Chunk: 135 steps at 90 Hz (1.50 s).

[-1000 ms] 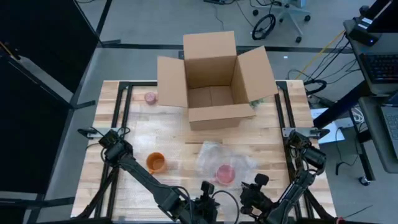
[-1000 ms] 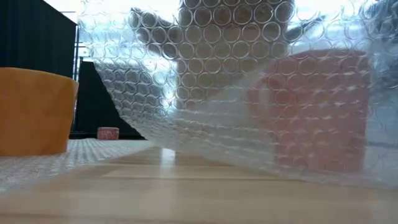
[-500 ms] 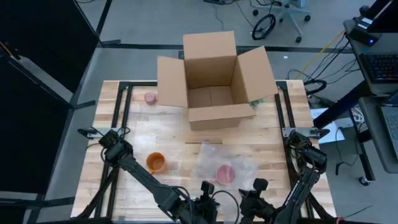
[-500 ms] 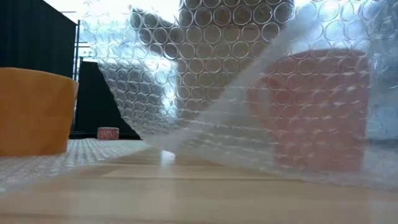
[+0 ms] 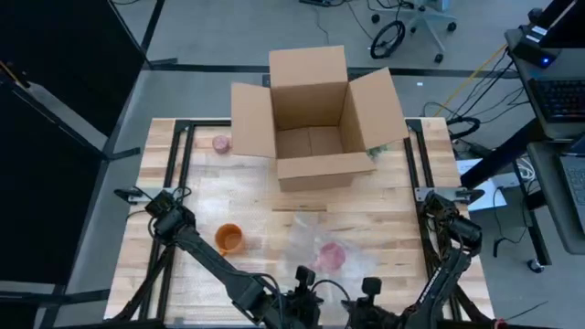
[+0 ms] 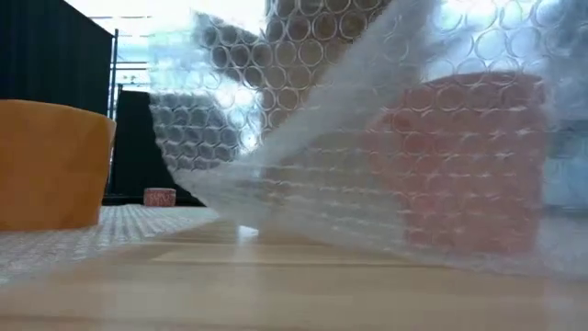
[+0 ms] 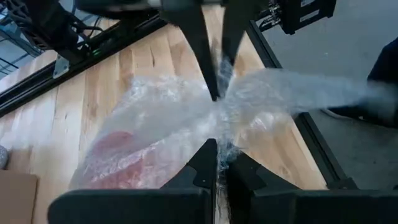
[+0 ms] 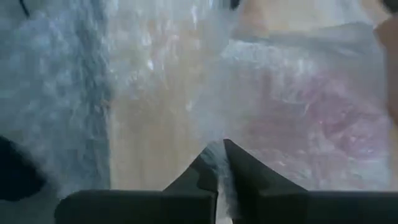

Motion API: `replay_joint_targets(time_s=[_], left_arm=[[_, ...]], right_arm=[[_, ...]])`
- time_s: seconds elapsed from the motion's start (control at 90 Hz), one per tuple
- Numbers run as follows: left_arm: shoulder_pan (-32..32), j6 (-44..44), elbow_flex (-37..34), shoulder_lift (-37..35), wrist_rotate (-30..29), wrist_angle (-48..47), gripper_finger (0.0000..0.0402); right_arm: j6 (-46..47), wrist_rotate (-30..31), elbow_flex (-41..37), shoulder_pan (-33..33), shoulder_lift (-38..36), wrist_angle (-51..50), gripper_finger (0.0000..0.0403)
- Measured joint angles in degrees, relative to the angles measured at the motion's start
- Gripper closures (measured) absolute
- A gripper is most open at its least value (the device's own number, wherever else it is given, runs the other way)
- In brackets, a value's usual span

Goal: Wrap mug
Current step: Wrap the pink cup with the bubble wrap

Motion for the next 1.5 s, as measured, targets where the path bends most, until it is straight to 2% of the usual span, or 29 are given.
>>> replay_joint_targets(time_s=[0.144, 0.3, 0.456, 0.611, 1.122, 1.333, 1.5], left_arm=[[-1.05, 0.07, 1.31, 0.1, -0.02, 2.09, 0.0402], [-1.79, 0.29, 4.86, 0.11, -0.04, 2.15, 0.0402], [-1.47, 4.32, 7.69, 0.05, -0.24, 2.52, 0.0402], [0.3, 6.61, 7.8, 0.04, -0.46, 1.23, 0.0402], [8.88, 6.1, 6.65, 0.04, 0.5, -2.94, 0.0402], [12.3, 4.44, 0.89, -0.09, 5.92, -1.33, 0.0402], [14.13, 3.02, -4.39, -0.07, 7.3, 2.32, 0.0402]], right_arm=[[0.28, -3.68, -3.56, 0.02, 0.0, 2.3, 0.0403], [1.34, -4.39, -5.52, 0.04, 0.0, 3.3, 0.0403], [0.4, -5.21, -5.69, 0.02, 0.0, 4.65, 0.0403], [-0.39, -5.21, -5.69, 0.02, 0.0, 5.33, 0.0403], [-0.48, -5.06, -5.69, 0.0, 0.87, 7.06, 0.0403], [-0.48, -5.06, -5.69, 0.0, 0.87, 7.17, 0.0403], [-0.5, -5.09, -5.69, 0.0, 0.87, 7.19, 0.0403]])
